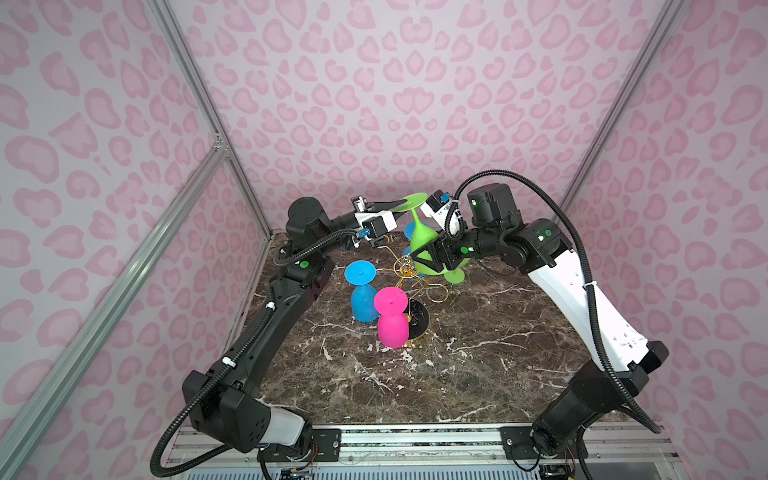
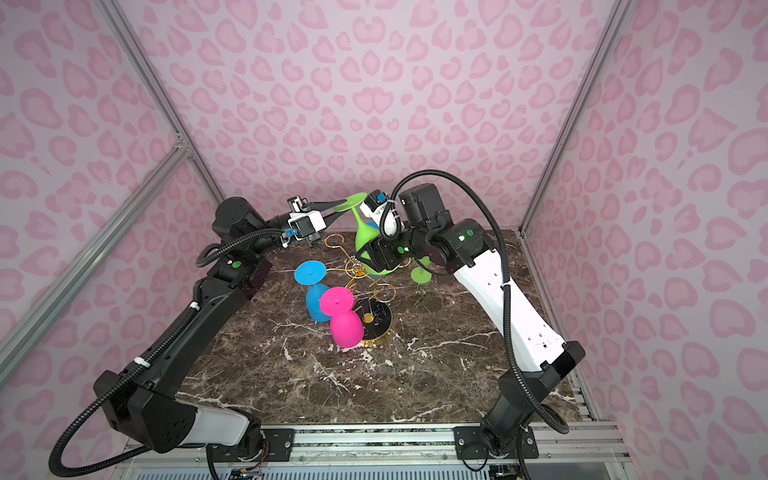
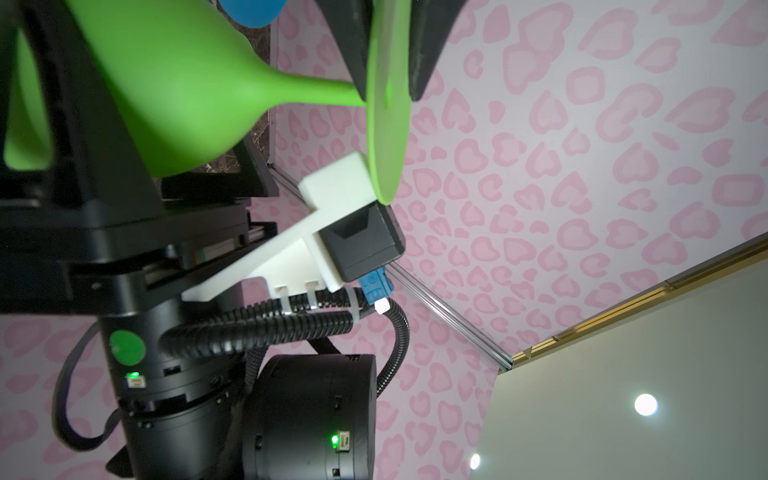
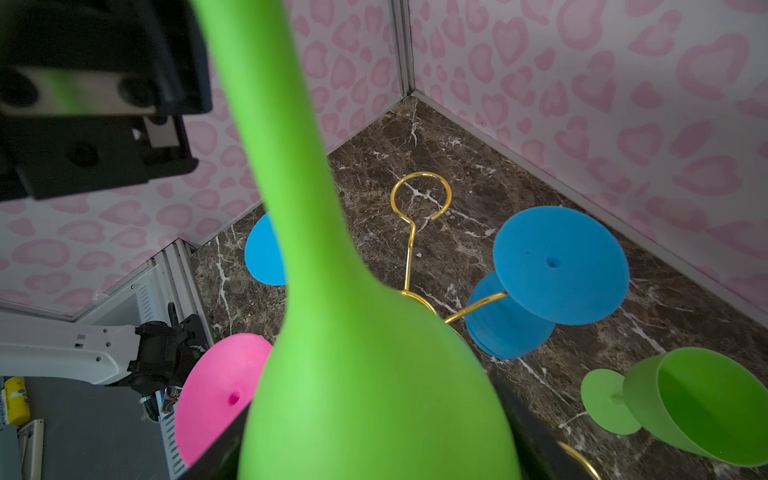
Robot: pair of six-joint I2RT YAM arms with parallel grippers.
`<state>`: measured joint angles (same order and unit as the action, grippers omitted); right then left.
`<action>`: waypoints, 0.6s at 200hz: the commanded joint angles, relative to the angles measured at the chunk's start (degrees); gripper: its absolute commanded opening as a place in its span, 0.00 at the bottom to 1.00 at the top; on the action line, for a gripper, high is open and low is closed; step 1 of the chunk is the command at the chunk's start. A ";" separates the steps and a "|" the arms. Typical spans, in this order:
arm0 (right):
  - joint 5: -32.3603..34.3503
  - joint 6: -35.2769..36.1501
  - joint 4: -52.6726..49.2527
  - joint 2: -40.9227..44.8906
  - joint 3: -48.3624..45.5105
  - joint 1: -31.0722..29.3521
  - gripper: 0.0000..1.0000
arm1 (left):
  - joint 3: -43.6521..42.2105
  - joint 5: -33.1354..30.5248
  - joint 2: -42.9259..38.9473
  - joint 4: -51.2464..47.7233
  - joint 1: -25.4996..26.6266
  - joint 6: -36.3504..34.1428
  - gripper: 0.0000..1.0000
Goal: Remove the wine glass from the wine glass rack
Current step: 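Close the left gripper on the glass base while the right gripper holds the bowl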
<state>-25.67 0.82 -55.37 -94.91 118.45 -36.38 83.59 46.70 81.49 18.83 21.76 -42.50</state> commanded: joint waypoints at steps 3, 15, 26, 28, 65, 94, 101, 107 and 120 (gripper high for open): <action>-1.00 -0.56 1.58 -0.36 -0.32 -0.09 0.63 | -0.18 0.06 -0.11 1.12 0.12 -0.84 0.07; -1.17 -0.72 1.67 -0.37 -0.28 -0.11 0.63 | -0.18 -0.02 -0.18 1.12 0.13 -0.88 0.03; -0.97 -0.82 1.67 -0.30 -0.32 -0.16 0.64 | -0.18 -0.27 -0.24 1.12 0.25 -0.90 0.03; -0.96 -0.82 1.67 -0.28 -0.33 -0.15 0.64 | -0.18 -0.35 -0.21 1.12 0.24 -0.85 0.03; -1.48 -1.82 2.99 0.80 -1.05 -0.08 0.73 | -0.51 -2.45 -0.37 1.47 0.21 0.59 0.03; -0.88 -3.22 7.24 4.17 -4.05 0.12 0.81 | -0.71 -3.89 -0.51 0.47 0.17 2.87 0.03; -0.88 -3.72 8.52 5.19 -5.04 0.27 0.84 | -0.63 -4.31 -0.43 0.42 0.08 4.09 0.03; -1.00 -4.12 9.69 5.91 -5.97 0.54 0.86 | -0.62 -4.65 -0.32 0.54 -0.04 5.28 0.03; -1.46 -5.25 12.64 8.31 -8.24 1.29 0.89 | -0.77 -4.82 -0.06 1.14 -0.39 7.72 0.03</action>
<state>-25.52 -1.98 -50.41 -89.30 113.03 -35.94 83.07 43.99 81.41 18.15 21.78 -39.40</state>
